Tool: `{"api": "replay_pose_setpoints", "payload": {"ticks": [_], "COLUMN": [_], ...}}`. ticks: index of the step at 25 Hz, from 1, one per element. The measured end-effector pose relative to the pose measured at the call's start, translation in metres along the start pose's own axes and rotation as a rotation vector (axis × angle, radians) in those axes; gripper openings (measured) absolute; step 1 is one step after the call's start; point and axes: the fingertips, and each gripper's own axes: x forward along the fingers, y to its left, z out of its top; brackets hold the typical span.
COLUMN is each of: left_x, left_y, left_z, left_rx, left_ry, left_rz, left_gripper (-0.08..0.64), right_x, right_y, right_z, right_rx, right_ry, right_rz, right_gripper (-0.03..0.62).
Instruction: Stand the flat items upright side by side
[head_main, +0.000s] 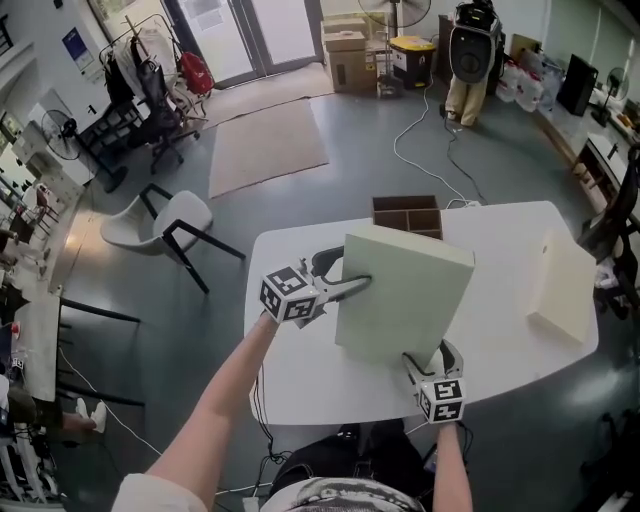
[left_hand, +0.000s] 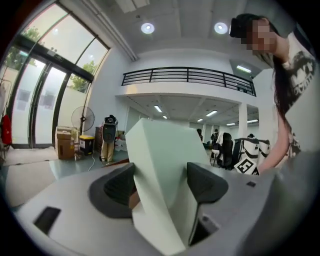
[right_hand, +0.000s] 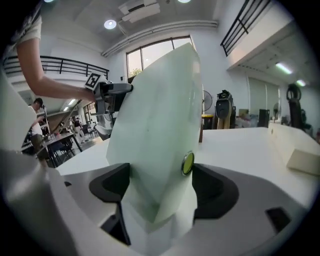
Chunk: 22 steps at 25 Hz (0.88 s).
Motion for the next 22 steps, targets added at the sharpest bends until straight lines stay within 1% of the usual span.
{"api": "replay_pose_setpoints", "payload": {"ticks": [3, 5, 6, 8, 11, 16, 22], "left_x": [0.004, 0.006, 0.006, 0.006, 0.001, -0.012, -0.038], "left_y": [-0.011, -0.018, -0.019, -0.019, -0.022, -0.035, -0.056], "left_z": [0.014, 0.017, 0.017, 0.017, 0.018, 0.016, 0.007], "left_rx": [0.1, 0.162, 0.183, 0.202, 0.219, 0.263, 0.33], "left_ry": [-0.009, -0.001, 0.004, 0.009, 0.007, 0.026, 0.062], "left_rz": [-0.008, -0.021, -0.027, -0.034, -0.047, -0.065, -0.069], "left_gripper": [0.337, 0.333, 0.331, 0.33, 0.328, 0.328, 0.327], "right_x": [0.003, 0.003, 0.003, 0.002, -0.002, -0.012, -0.025], "right_y": [-0.013, -0.016, -0.016, -0.015, -0.01, -0.002, 0.017], "right_z": [0.004, 0.003, 0.003, 0.003, 0.003, -0.002, -0.012], "right_rx": [-0.088, -0.143, -0.155, -0.161, -0.169, -0.181, -0.203], "right_ry": [0.001, 0.007, 0.003, -0.01, -0.015, -0.015, 0.008], "right_rz": [-0.078, -0.121, -0.135, -0.149, -0.142, -0.109, -0.036], "right_gripper": [0.396, 0.383, 0.382, 0.38, 0.373, 0.325, 0.324]}}
